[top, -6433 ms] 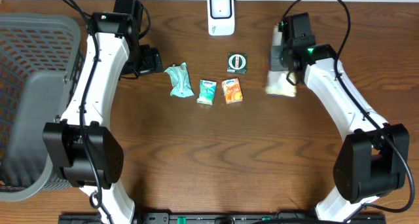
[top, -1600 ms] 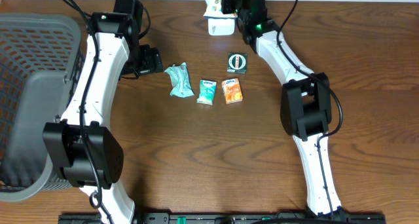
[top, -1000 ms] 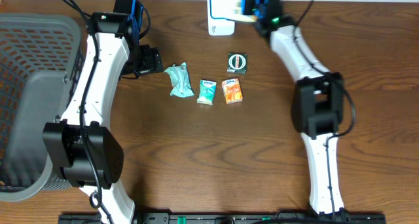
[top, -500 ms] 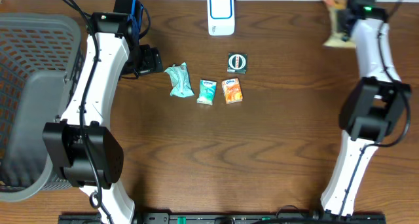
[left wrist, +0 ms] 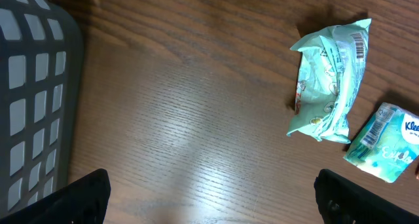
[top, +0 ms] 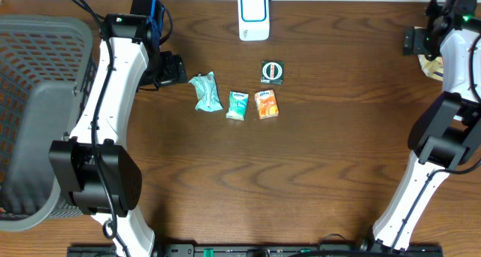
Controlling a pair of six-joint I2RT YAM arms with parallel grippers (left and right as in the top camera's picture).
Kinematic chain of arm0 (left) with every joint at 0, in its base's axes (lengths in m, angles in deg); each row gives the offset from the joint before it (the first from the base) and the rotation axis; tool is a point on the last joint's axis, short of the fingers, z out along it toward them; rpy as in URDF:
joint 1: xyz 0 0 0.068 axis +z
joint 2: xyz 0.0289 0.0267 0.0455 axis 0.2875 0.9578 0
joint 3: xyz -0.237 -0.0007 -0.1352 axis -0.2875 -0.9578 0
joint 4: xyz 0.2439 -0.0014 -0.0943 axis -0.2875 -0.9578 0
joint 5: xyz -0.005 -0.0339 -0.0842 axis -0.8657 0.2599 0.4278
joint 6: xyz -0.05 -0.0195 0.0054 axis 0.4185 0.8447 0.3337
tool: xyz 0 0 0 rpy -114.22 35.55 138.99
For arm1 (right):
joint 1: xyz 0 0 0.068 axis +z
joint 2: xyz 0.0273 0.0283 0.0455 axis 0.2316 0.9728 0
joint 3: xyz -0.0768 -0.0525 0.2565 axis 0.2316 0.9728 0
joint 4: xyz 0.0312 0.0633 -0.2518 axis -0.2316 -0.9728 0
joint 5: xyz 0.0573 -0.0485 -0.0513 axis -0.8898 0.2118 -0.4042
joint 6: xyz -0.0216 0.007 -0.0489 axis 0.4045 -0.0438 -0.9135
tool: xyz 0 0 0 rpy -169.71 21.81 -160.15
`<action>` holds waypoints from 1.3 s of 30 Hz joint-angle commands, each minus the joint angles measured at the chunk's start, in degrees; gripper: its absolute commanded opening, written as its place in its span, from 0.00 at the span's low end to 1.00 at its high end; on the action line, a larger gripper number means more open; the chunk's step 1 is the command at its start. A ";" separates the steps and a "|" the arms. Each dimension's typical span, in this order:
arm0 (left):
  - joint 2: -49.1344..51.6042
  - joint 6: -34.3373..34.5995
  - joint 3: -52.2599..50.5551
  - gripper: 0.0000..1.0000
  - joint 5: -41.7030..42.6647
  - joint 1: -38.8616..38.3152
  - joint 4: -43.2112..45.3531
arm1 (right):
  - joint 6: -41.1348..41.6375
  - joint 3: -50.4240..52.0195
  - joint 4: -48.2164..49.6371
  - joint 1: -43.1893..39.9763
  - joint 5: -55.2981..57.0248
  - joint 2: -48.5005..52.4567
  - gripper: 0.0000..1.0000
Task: Scan the item barcode
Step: 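Carry the snack bag to the far right corner and release, then reach the right gripper to the orange Kleenex pack and grasp it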
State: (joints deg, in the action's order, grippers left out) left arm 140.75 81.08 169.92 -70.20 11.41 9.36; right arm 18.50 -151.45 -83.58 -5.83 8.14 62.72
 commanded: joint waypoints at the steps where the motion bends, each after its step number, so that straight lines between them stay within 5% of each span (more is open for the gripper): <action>1: -0.11 -0.94 -0.57 0.98 -0.76 0.15 -0.20 | 4.57 -0.94 0.50 3.30 -9.49 -2.01 0.99; 7: -0.11 -0.94 -0.57 0.98 -0.76 0.15 -0.20 | 13.73 -1.03 0.50 9.40 -17.44 -3.39 0.99; 13: -0.11 -0.94 -0.57 0.98 -0.76 0.15 -0.20 | 14.01 -0.81 -4.59 14.29 -33.09 -3.34 0.99; 24: -0.11 -0.94 -0.57 0.98 -0.74 0.15 -0.20 | 13.79 5.68 -15.04 26.80 -29.59 -3.26 0.93; 39: -0.11 -0.94 -0.57 0.98 -0.76 0.15 -0.20 | 13.81 17.86 -10.25 36.13 -33.27 -3.26 0.78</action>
State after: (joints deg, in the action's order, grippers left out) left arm 140.75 81.08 169.92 -70.20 11.41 9.36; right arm 32.09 -135.12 -93.94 29.68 -22.85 60.03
